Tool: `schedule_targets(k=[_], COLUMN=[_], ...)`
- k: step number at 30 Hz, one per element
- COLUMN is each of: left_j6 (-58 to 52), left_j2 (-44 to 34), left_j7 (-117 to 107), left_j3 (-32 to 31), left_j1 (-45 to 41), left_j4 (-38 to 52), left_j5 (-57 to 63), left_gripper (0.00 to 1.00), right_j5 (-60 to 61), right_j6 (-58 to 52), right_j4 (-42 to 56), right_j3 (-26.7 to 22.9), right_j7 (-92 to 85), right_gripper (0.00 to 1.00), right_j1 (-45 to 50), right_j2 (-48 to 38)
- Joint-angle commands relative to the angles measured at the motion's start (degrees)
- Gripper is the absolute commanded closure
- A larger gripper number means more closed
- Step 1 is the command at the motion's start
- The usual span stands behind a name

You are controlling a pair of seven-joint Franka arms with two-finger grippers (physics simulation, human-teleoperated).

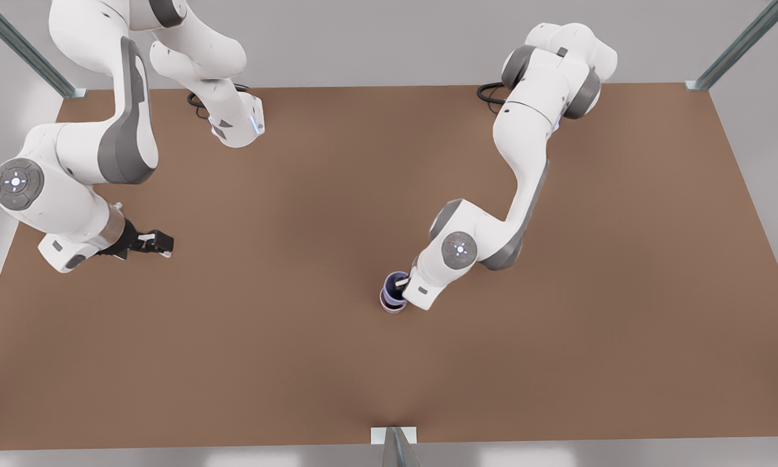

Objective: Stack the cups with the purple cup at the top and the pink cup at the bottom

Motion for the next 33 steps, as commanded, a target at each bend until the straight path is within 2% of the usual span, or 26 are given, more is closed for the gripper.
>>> schedule_targets(k=[1,8,12,17,21,23,25,27,30,31,33], left_j6=[0.1,0.0,0.0,0.0,0.1,0.7,0.7,0.6,0.4,0.5,0.5], left_j2=[0.0,0.2,0.2,0.2,0.2,0.1,0.1,0.0,-0.1,-0.1,-0.1], left_j7=[0.1,-0.2,-0.3,-0.3,-0.3,-0.3,-0.3,-0.4,-0.4,-0.3,-0.3], left_j3=[0.1,0.1,0.1,0.1,0.1,0.1,0.1,0.1,0.1,0.1,0.1], left_j1=[0.0,-0.3,-0.3,-0.3,-0.5,-0.5,-0.4,-0.5,-0.4,-0.4,-0.4], left_j4=[0.0,0.0,0.0,0.0,-0.5,-0.9,-0.9,-0.9,-0.8,-0.8,-0.8], left_j5=[-2.7,-2.5,-2.5,-2.5,-2.5,-2.5,-2.5,-2.4,-2.4,-2.4,-2.4], left_gripper=[0.79,0.78,0.73,0.72,0.61,0.6,0.6,0.68,0.74,0.69,0.67], right_j5=[0.0,0.1,0.1,0.1,0.1,0.1,0.2,1.0,1.0,1.0,1.0], right_j6=[0.0,0.1,0.1,0.1,0.1,0.1,0.1,0.1,0.1,0.1,0.1], right_j4=[0.0,0.0,0.6,0.6,0.7,0.6,0.6,0.6,0.6,0.6,0.7], right_j3=[0.0,0.0,0.0,0.1,0.1,0.1,0.1,0.1,0.1,0.0,0.0], right_j7=[0.0,0.0,0.0,0.0,0.0,0.0,0.0,0.0,0.0,0.0,0.0], right_gripper=[0.0,0.0,0.0,0.0,0.0,0.0,0.0,0.0,0.0,0.0,0.0], right_j1=[-0.1,-0.1,0.1,0.2,0.1,0.1,0.1,-0.1,0.0,-0.1,0.0], right_j2=[0.0,0.0,0.1,0.0,0.0,0.1,0.1,0.1,0.1,0.1,0.1])
